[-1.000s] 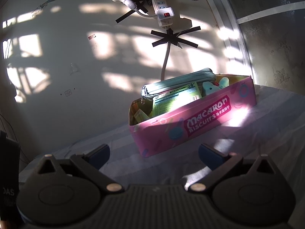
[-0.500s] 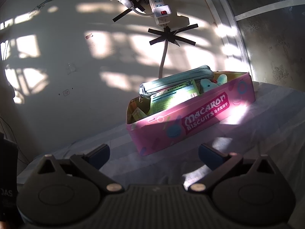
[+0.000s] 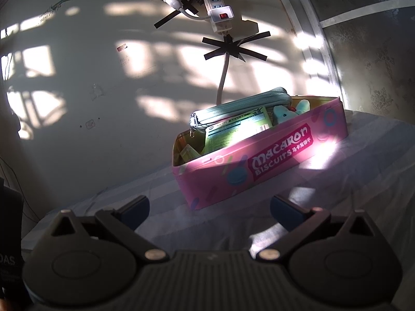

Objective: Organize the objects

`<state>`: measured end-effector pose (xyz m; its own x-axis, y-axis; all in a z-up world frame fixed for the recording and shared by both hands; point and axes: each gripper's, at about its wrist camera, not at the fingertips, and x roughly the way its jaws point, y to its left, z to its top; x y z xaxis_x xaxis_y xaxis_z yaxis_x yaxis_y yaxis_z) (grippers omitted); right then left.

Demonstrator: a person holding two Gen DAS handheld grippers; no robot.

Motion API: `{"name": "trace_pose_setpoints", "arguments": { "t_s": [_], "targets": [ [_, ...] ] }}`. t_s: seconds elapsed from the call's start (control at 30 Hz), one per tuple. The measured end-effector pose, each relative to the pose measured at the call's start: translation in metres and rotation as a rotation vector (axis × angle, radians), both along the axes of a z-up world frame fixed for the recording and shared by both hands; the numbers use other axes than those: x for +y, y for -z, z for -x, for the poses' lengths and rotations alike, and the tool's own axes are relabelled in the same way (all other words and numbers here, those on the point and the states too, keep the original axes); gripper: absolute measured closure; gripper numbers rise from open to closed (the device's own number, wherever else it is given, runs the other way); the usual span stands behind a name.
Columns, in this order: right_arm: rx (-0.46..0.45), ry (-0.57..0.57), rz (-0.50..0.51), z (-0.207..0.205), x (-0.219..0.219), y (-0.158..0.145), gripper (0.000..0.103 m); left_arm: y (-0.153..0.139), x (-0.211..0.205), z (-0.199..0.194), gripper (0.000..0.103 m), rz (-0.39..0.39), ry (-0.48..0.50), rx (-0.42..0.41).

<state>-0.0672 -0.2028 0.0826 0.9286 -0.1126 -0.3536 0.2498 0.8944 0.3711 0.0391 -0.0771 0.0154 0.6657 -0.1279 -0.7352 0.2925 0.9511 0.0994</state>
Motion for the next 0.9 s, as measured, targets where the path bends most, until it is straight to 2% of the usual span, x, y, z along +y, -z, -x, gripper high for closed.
{"name": "trace_pose_setpoints", "arguments": {
  "t_s": [0.9],
  "targets": [
    [0.017, -0.012, 0.009, -0.0045, 0.0037, 0.0041, 0.0, 0.0024, 0.0092, -0.0061, 0.0, 0.044, 0.003, 0.035]
  ]
}}
